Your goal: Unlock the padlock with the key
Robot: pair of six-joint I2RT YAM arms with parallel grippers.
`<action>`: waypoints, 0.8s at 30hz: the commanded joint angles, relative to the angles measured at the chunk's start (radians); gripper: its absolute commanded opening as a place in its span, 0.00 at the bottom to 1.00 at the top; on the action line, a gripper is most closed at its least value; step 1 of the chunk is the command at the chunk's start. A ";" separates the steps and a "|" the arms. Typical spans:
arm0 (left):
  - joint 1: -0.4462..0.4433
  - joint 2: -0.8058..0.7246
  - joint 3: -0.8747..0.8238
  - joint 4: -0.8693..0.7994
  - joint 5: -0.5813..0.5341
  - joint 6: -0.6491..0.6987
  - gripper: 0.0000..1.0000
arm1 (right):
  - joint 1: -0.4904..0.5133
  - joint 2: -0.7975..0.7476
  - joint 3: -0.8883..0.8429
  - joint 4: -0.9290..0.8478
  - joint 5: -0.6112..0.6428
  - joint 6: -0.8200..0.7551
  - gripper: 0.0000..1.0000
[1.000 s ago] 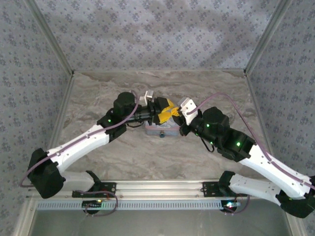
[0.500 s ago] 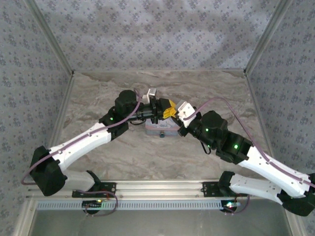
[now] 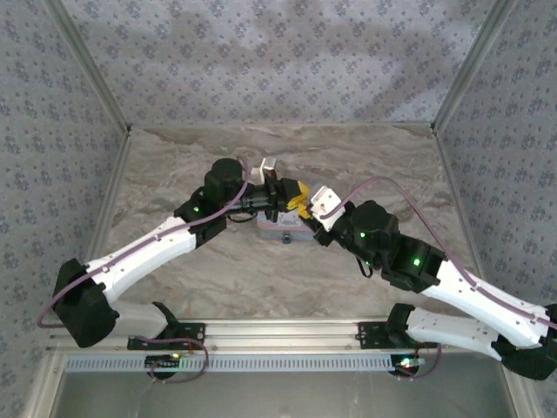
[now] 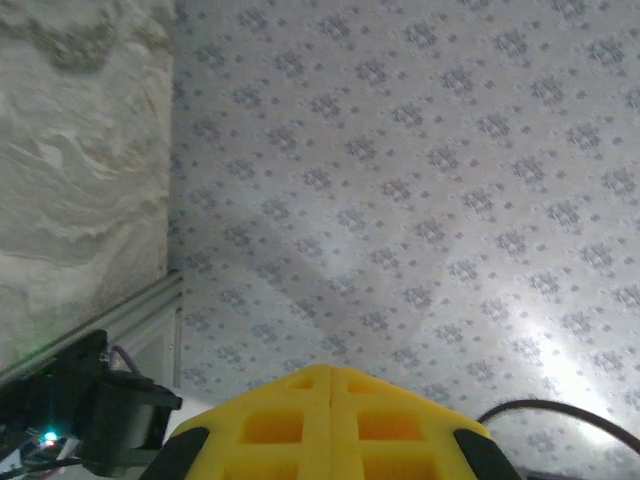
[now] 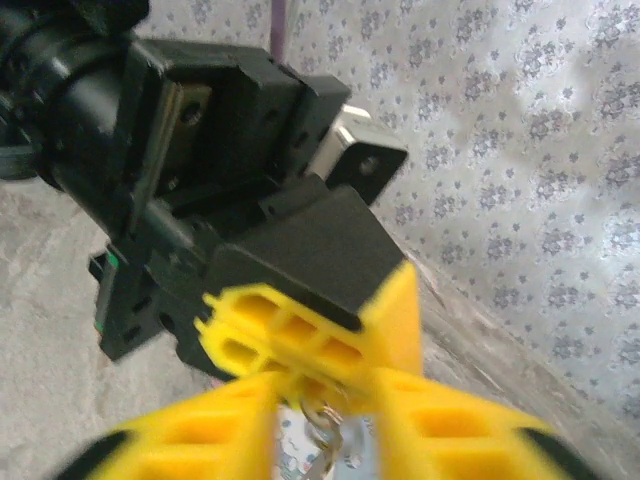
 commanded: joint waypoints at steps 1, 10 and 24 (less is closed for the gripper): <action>0.035 -0.069 0.077 -0.242 -0.073 0.197 0.00 | -0.017 -0.046 0.006 -0.077 0.005 0.105 0.52; 0.042 -0.101 0.230 -0.597 -0.291 0.657 0.00 | -0.281 -0.081 -0.083 -0.040 -0.360 0.664 0.61; -0.044 -0.120 0.109 -0.262 -0.337 0.763 0.00 | -0.461 -0.018 -0.380 0.841 -0.750 1.213 0.53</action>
